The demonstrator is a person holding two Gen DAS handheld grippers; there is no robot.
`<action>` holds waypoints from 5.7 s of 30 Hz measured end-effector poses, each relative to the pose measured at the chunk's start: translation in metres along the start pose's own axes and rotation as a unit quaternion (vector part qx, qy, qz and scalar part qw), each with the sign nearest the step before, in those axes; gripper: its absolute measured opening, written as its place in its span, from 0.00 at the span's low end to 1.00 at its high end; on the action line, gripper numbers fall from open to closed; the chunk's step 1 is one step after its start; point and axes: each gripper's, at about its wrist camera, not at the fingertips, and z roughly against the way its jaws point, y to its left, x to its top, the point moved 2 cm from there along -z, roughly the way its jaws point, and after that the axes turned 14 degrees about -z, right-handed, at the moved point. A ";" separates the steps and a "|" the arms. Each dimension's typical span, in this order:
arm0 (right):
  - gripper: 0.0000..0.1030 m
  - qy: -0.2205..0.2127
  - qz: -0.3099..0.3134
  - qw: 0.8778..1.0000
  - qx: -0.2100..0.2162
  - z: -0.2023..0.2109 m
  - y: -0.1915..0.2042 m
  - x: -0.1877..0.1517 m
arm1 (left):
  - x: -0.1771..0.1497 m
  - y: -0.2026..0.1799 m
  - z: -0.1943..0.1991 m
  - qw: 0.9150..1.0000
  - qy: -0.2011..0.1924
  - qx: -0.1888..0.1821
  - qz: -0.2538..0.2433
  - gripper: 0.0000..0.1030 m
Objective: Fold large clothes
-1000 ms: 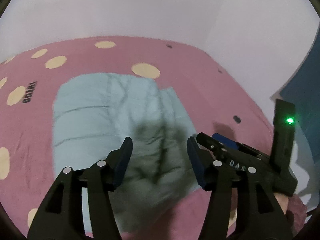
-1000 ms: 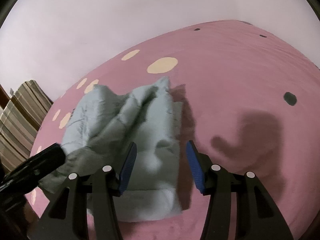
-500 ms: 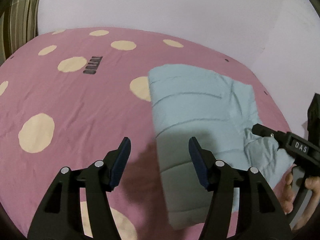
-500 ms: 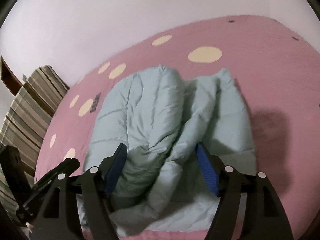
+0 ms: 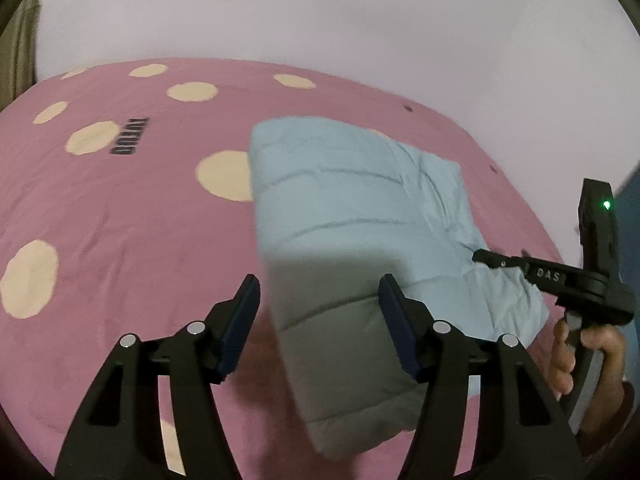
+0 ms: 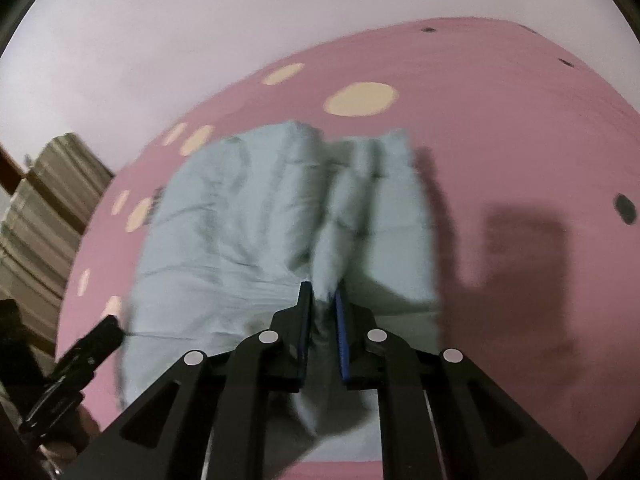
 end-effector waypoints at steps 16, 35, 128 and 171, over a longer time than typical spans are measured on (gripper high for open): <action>0.63 -0.004 -0.030 0.997 0.074 0.021 0.000 0.003 | -0.001 -0.011 -0.022 1.000 0.017 -0.005 0.006 0.64; 0.10 0.020 -0.010 0.998 0.055 -0.002 0.012 0.014 | 0.006 -0.005 0.005 1.000 -0.023 0.005 0.004 0.65; 0.35 -0.068 0.041 0.997 -0.021 -0.090 -0.002 0.060 | 0.072 -0.011 -0.149 0.995 0.058 0.074 0.037 0.76; 0.47 -0.072 0.026 0.997 -0.010 -0.083 -0.003 0.060 | 0.071 -0.004 -0.147 0.993 0.091 0.058 0.040 0.80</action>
